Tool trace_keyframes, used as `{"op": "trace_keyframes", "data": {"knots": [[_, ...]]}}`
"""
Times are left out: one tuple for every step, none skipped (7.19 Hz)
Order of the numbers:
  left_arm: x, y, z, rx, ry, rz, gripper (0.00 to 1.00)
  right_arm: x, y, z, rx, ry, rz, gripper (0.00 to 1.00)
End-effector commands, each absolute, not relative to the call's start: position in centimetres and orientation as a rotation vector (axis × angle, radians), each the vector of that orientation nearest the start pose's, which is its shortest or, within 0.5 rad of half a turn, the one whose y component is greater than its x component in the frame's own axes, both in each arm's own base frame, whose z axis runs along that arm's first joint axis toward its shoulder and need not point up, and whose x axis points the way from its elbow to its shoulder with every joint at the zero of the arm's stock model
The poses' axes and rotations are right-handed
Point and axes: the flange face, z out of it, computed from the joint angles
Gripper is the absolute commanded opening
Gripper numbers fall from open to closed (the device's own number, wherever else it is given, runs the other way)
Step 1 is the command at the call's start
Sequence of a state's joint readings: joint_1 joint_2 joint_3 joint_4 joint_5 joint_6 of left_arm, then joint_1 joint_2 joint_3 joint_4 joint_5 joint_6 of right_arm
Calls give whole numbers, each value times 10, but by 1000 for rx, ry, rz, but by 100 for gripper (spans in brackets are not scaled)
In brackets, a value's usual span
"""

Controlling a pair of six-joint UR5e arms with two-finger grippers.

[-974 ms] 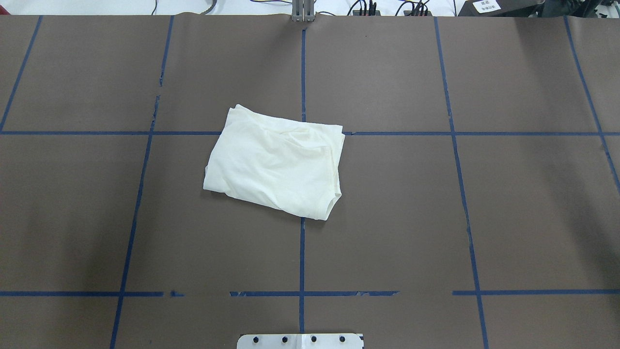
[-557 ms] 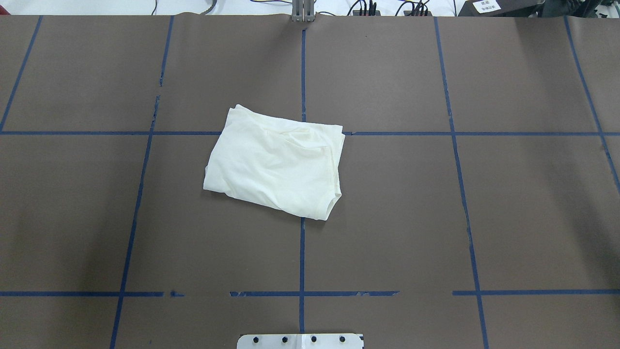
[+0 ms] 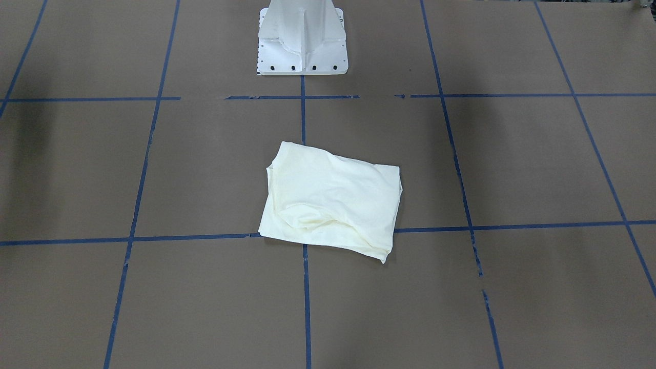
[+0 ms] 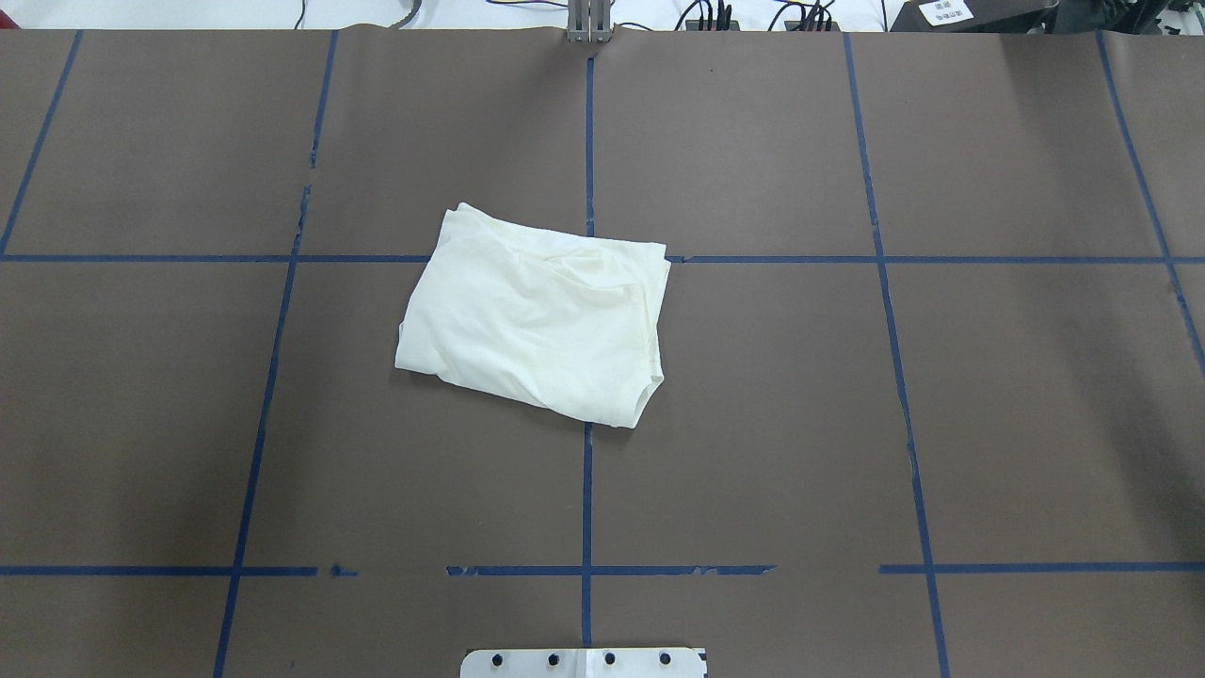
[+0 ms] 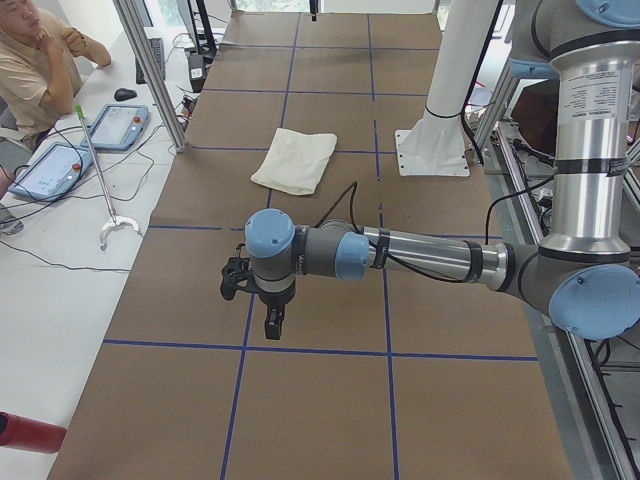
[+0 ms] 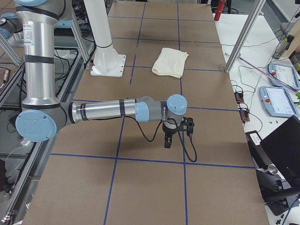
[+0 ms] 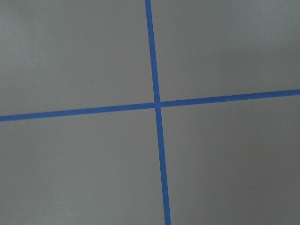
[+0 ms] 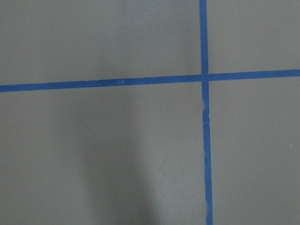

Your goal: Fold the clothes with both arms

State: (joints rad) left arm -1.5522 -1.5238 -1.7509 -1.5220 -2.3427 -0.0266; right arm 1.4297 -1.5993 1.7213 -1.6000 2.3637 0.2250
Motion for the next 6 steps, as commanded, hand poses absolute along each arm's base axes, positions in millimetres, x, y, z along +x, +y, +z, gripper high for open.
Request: {"op": "trace_keyframes", "data": {"knots": [[-55,-471,598,50,776,21,100,-6,-488,600,-58,-794,43,100],[-55,-472,595,58,780,26,100,-6,-489,600,-57,-794,43,100],[-54,-475,592,64,782,29,100,-7,-487,599,-59,-801,42,100],[-53,-476,591,63,783,31,100,-7,-487,597,-57,-809,39,100],[-54,-476,589,67,783,30,100,-8,-487,597,-60,-818,39,100],[-54,-477,587,71,784,32,100,-7,-487,596,-59,-823,40,100]]}}
